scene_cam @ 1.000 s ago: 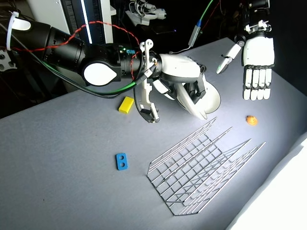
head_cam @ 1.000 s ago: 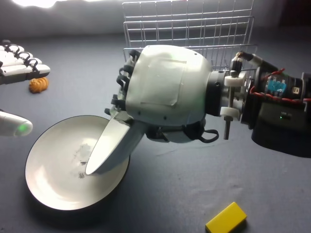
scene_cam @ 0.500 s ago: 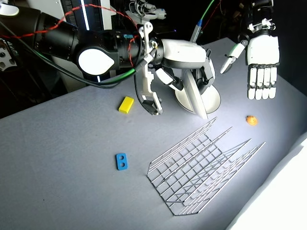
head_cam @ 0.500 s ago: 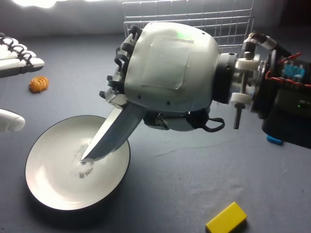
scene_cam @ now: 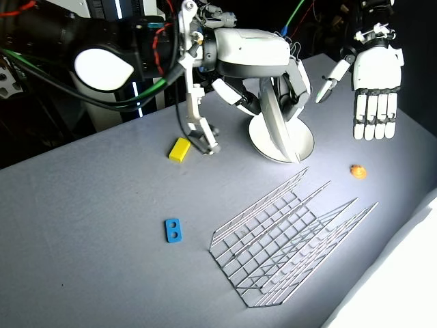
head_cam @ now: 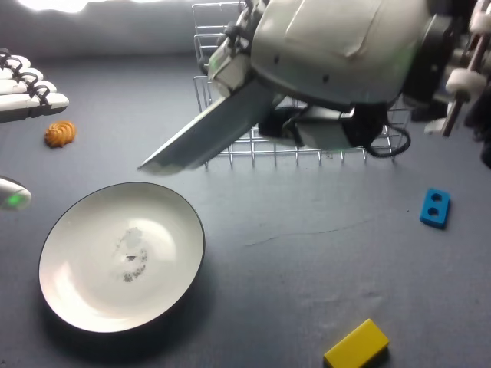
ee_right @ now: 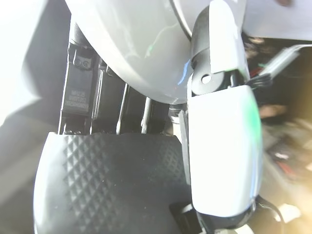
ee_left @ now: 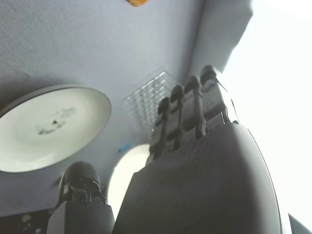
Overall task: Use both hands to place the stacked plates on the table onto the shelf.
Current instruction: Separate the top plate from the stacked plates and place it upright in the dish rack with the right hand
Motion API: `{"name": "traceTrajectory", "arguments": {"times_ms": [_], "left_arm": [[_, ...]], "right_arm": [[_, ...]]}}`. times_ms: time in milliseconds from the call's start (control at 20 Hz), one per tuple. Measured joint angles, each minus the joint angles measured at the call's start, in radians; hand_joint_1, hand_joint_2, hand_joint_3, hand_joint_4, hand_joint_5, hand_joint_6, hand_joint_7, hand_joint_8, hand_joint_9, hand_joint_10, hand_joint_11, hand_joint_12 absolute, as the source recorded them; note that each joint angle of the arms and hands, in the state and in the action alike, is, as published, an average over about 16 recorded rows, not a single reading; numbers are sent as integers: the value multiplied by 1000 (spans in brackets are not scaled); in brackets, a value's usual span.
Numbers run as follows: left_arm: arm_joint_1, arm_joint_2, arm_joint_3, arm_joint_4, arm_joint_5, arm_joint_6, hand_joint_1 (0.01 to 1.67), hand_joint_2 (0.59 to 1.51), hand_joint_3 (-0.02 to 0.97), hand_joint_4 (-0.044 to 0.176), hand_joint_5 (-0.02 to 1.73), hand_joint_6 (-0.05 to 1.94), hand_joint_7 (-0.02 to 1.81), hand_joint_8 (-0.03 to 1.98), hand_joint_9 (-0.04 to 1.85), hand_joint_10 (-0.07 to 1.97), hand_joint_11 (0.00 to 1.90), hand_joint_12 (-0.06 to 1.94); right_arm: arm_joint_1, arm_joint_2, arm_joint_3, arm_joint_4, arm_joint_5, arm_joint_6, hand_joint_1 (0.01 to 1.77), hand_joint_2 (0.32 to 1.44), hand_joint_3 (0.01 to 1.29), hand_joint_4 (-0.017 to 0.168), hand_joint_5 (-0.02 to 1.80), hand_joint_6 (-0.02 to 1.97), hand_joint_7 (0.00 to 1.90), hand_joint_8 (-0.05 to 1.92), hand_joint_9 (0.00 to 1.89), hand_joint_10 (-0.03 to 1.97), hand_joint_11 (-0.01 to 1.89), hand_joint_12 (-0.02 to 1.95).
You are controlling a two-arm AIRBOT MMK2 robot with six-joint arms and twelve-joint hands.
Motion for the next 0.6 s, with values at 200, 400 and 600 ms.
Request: {"name": "traceTrajectory", "arguments": {"times_ms": [200,400,600], "left_arm": [[-2,-5,12,65,-59,0,22,1095,14,-5,48,3,61,2,30,7,17,2],[-4,-15,28,146,-149,0,22,1095,14,-5,45,3,57,2,28,7,18,2],[-14,-29,44,239,-255,-1,22,1094,13,-5,40,3,51,2,26,7,18,2]], "right_arm": [[23,25,4,66,9,-4,1193,966,14,11,989,963,1112,795,1340,45,910,1085],[47,33,24,129,5,-5,1194,967,14,11,989,969,1112,781,1342,38,911,1085],[72,34,54,211,-21,2,1194,967,15,12,981,987,1106,781,1338,32,905,1085]]}}
